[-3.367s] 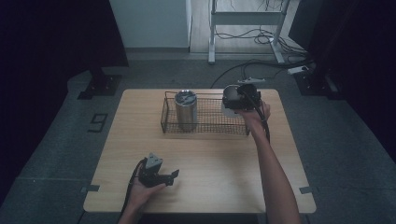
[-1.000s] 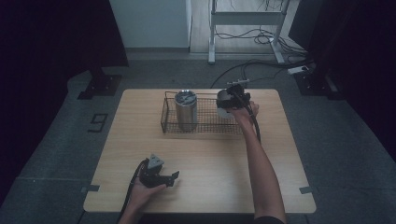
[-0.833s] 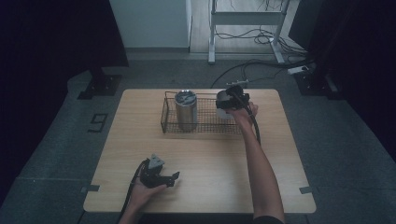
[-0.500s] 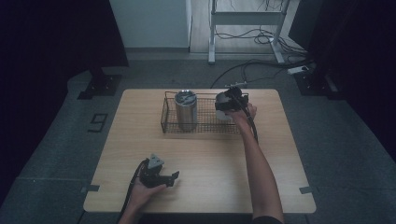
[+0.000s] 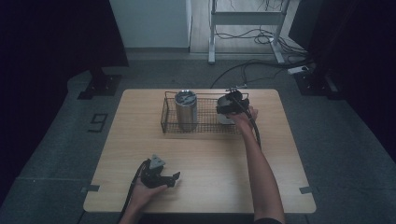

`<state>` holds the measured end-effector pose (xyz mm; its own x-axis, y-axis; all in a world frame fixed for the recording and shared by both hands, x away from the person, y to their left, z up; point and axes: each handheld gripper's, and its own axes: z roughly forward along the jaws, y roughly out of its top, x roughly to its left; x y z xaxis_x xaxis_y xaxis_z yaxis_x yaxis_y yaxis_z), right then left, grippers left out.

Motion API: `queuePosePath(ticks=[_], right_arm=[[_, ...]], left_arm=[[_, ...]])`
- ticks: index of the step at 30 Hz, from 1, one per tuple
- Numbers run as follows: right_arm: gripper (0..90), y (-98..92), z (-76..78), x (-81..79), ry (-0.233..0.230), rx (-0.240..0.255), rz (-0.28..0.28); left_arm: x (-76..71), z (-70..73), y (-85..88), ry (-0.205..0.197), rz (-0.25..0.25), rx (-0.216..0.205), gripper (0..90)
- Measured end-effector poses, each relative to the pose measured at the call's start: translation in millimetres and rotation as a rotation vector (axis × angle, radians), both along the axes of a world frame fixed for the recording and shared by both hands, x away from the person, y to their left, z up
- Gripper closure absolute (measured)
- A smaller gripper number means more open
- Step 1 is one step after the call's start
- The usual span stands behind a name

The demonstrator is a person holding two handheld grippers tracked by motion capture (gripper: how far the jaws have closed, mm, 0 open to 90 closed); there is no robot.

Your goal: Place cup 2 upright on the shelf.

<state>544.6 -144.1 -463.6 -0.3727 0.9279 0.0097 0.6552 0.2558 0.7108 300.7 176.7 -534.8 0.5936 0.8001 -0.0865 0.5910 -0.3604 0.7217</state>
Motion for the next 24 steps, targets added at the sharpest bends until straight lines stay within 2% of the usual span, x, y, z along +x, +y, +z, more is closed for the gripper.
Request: queuePosePath(ticks=[8, 14, 15, 18, 21, 24], right_arm=[[6.2, 1.7, -9.9, -1.2, 0.020, -0.016, -0.004], [5.9, 1.7, -10.4, -4.5, 0.033, -0.034, 0.003], [6.0, -0.2, -10.4, -5.0, 0.051, -0.033, -0.008], [5.5, -1.7, -10.7, -5.7, 0.061, -0.046, -0.009], [1.7, -3.4, -11.7, -6.7, 0.072, -0.033, 0.009], [0.5, -4.2, -11.1, -8.0, 0.058, -0.024, 0.002]], left_arm=[[0.1, -0.6, -0.5, 0.003, -0.001, -0.003, 14.9], [0.1, -1.4, -1.9, 0.006, -0.002, 0.000, 14.9], [-0.1, -1.4, -2.3, 0.007, -0.004, -0.001, 14.9], [-0.5, -1.2, -3.1, 0.006, -0.006, 0.001, 14.9], [-0.5, -1.6, -3.5, 0.007, -0.007, 0.004, 14.9], [-0.8, -1.5, -3.3, 0.006, -0.009, 0.006, 14.9]])
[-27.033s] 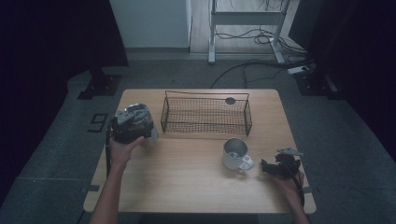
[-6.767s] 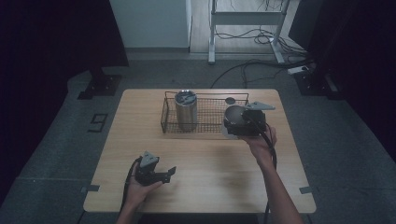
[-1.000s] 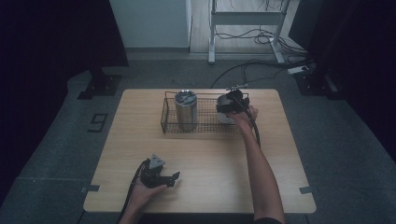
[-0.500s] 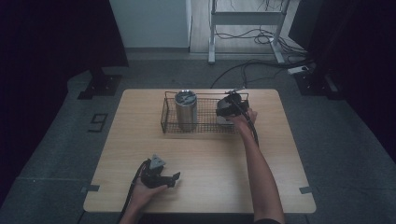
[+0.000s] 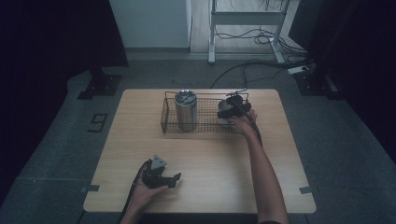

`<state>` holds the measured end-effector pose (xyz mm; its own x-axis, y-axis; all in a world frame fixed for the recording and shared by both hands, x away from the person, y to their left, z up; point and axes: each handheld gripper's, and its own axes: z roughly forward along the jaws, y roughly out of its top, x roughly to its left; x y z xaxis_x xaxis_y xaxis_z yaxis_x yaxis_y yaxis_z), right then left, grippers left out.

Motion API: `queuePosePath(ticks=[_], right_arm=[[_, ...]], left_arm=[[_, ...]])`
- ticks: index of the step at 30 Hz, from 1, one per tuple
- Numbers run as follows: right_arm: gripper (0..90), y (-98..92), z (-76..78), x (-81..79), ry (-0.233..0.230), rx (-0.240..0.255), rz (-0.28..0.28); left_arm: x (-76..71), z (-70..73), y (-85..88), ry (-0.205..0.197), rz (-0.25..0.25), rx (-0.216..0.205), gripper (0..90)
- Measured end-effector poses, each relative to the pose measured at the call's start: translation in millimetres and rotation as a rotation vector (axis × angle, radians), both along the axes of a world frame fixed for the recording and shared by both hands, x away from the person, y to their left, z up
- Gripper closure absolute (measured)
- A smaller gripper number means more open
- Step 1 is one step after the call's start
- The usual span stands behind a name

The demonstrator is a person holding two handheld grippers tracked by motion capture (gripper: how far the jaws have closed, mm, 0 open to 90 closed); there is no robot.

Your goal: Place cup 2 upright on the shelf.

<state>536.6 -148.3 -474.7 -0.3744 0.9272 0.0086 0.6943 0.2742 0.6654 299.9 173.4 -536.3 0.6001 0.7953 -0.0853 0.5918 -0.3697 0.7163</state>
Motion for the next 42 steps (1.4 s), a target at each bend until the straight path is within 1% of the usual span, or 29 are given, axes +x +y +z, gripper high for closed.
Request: queuePosePath(ticks=[6, 8, 11, 13, 15, 21, 27, 31, 32, 34, 36, 38, 39, 41, 42], right_arm=[[0.0, -1.5, 6.5, -3.9, -0.046, 0.011, -0.014], [0.0, -2.0, 9.7, -5.6, -0.059, 0.024, -0.016], [0.0, -2.5, 14.8, -8.5, -0.083, 0.031, -0.020], [0.0, -2.8, 19.6, -11.0, -0.112, 0.034, -0.029], [0.0, -3.5, 23.6, -13.1, -0.127, 0.051, -0.022], [0.1, -5.0, 29.6, -20.5, -0.147, 0.065, -0.008], [1.0, -10.5, 30.4, -33.2, -0.161, 0.099, 0.000], [3.6, -16.9, 30.7, -47.3, -0.178, 0.127, 0.012], [3.6, -17.9, 31.1, -49.3, -0.174, 0.126, 0.016], [6.1, -21.4, 31.3, -56.2, -0.193, 0.133, 0.022], [6.4, -25.2, 31.1, -62.4, -0.202, 0.142, 0.025], [6.5, -28.1, 31.1, -68.1, -0.194, 0.144, 0.025], [8.1, -30.1, 30.7, -72.3, -0.210, 0.148, 0.027], [8.2, -33.7, 30.1, -79.4, -0.214, 0.162, 0.030], [8.5, -35.5, 29.5, -83.0, -0.215, 0.159, 0.034]], left_arm=[[0.8, 0.3, 2.7, 0.000, 0.009, -0.002, 14.9], [0.7, 0.2, 2.4, -0.002, 0.009, -0.001, 14.9], [0.2, 0.2, 1.3, -0.005, 0.006, 0.008, 14.9], [-0.2, 0.7, 1.1, -0.009, 0.006, 0.014, 14.9], [-0.3, 1.2, 1.5, -0.010, 0.007, 0.011, 14.9], [0.4, 1.0, 3.2, -0.008, 0.016, 0.011, 14.9], [1.1, 1.2, 5.5, -0.007, 0.023, 0.011, 14.9], [1.6, 1.2, 6.8, -0.008, 0.025, 0.010, 14.9], [1.7, 1.2, 7.0, -0.009, 0.026, 0.010, 14.9], [1.7, 1.5, 7.2, -0.009, 0.026, 0.010, 14.9], [1.7, 1.4, 7.2, -0.009, 0.027, 0.010, 14.9], [1.9, 1.2, 7.2, -0.008, 0.027, 0.010, 14.9], [2.0, 1.0, 7.2, -0.007, 0.027, 0.012, 14.9], [2.2, 0.4, 7.2, -0.005, 0.029, 0.014, 14.9], [2.3, 0.2, 7.2, -0.004, 0.030, 0.016, 14.9]])
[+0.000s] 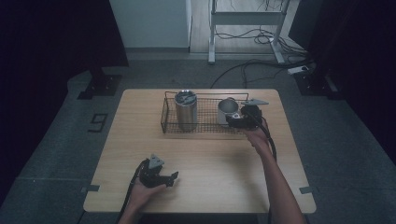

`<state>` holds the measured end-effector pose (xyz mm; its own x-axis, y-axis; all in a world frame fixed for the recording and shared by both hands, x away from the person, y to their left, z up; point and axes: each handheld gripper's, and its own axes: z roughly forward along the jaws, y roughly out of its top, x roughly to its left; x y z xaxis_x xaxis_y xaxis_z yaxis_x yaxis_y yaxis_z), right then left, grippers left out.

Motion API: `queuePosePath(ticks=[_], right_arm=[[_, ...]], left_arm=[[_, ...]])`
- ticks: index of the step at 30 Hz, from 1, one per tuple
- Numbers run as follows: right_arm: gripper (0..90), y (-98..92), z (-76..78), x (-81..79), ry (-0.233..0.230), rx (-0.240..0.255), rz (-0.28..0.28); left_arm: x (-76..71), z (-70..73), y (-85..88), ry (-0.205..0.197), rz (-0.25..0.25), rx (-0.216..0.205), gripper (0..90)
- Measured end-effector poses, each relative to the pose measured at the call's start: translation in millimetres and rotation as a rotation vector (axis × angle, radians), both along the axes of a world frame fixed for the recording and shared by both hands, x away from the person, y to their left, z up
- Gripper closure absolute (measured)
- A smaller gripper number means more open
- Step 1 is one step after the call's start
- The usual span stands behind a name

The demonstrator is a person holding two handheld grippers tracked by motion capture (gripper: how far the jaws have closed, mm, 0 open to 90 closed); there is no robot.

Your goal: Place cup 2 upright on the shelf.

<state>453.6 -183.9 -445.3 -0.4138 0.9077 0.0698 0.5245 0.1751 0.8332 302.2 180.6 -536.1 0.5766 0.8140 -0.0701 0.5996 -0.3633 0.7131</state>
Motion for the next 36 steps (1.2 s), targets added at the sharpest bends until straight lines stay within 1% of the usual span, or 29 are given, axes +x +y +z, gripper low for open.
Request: queuePosePath(ticks=[1, 2, 3, 7, 14, 15, 18, 20, 24, 26, 29, 32, 34, 36], right_arm=[[10.2, -2.1, -1.4, -4.7, -0.014, 0.003, 0.001], [10.5, -4.2, -3.0, -8.8, -0.016, 0.008, 0.002], [10.7, -6.2, -5.0, -12.7, -0.011, 0.011, 0.003], [12.2, -14.3, -13.4, -30.0, -0.017, 0.029, 0.007], [12.9, -26.1, -20.8, -59.2, -0.027, 0.045, 0.017], [13.0, -28.8, -23.0, -65.3, -0.032, 0.052, 0.018], [13.3, -33.8, -29.2, -76.1, -0.033, 0.061, 0.013], [13.3, -37.7, -35.7, -82.9, -0.025, 0.071, 0.008], [13.7, -45.8, -49.1, -94.3, -0.007, 0.070, -0.008], [13.9, -49.6, -55.2, -100.1, -0.001, 0.058, -0.007], [14.0, -53.4, -60.6, -106.3, 0.002, 0.052, -0.007], [14.6, -57.0, -64.7, -110.2, 0.003, 0.065, -0.007], [14.5, -59.0, -65.7, -111.9, 0.007, 0.054, -0.017], [14.8, -61.9, -66.1, -114.8, 0.002, 0.074, -0.022]], left_arm=[[0.1, -0.2, 0.1, 0.001, 0.000, 0.001, 14.9], [0.2, -0.2, 0.3, 0.002, 0.002, 0.002, 14.9], [0.2, -0.1, 0.5, 0.001, 0.004, 0.003, 14.9], [0.4, 1.1, 2.9, -0.001, 0.010, 0.000, 14.9], [1.1, 0.1, 5.0, 0.003, 0.018, -0.001, 14.9], [1.3, -0.3, 5.0, 0.004, 0.016, 0.001, 14.9], [1.6, -1.2, 4.7, 0.006, 0.018, 0.004, 14.9], [1.6, -1.6, 4.4, 0.005, 0.018, 0.005, 14.9], [0.9, -2.3, 3.9, 0.008, 0.015, 0.010, 14.9], [1.3, -3.4, 3.4, 0.012, 0.016, 0.010, 14.9], [2.1, -5.8, 2.8, 0.018, 0.015, 0.016, 14.9], [3.2, -8.7, 1.6, 0.026, 0.016, 0.026, 14.9], [3.0, -9.3, 0.8, 0.023, 0.017, 0.032, 14.9], [2.8, -8.8, 1.0, 0.024, 0.017, 0.029, 14.8]])
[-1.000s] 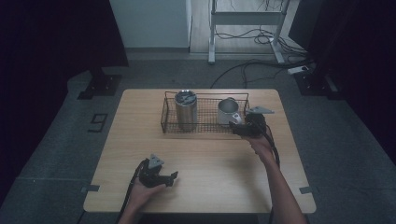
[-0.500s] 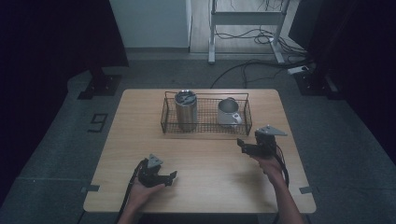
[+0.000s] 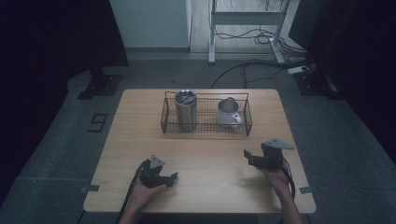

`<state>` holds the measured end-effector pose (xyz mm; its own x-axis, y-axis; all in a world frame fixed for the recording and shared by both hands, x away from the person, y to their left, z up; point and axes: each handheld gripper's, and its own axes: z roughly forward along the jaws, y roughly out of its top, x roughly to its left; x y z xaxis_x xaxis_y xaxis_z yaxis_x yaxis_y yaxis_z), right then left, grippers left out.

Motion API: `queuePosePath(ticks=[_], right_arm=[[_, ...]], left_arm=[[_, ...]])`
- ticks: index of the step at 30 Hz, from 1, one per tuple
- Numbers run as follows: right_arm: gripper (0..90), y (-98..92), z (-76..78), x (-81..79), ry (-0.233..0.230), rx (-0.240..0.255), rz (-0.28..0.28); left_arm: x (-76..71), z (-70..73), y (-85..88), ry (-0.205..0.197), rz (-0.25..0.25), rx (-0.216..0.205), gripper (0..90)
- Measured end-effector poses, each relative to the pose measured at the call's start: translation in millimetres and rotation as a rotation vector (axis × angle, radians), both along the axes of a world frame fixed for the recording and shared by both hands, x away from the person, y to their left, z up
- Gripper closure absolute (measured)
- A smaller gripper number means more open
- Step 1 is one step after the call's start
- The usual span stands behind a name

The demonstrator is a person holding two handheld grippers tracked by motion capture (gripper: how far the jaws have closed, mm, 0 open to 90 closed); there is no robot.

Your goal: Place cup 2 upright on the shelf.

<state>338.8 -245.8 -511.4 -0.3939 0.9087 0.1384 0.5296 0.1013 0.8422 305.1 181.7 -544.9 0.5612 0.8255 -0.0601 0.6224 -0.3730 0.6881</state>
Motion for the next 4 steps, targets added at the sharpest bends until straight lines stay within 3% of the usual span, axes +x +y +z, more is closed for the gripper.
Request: queuePosePath(ticks=[4], right_arm=[[14.8, -6.5, -3.0, -4.2, -0.001, -0.016, -0.017]], left_arm=[[-0.6, 0.7, 0.2, -0.004, 0.001, 0.001, 14.8]])
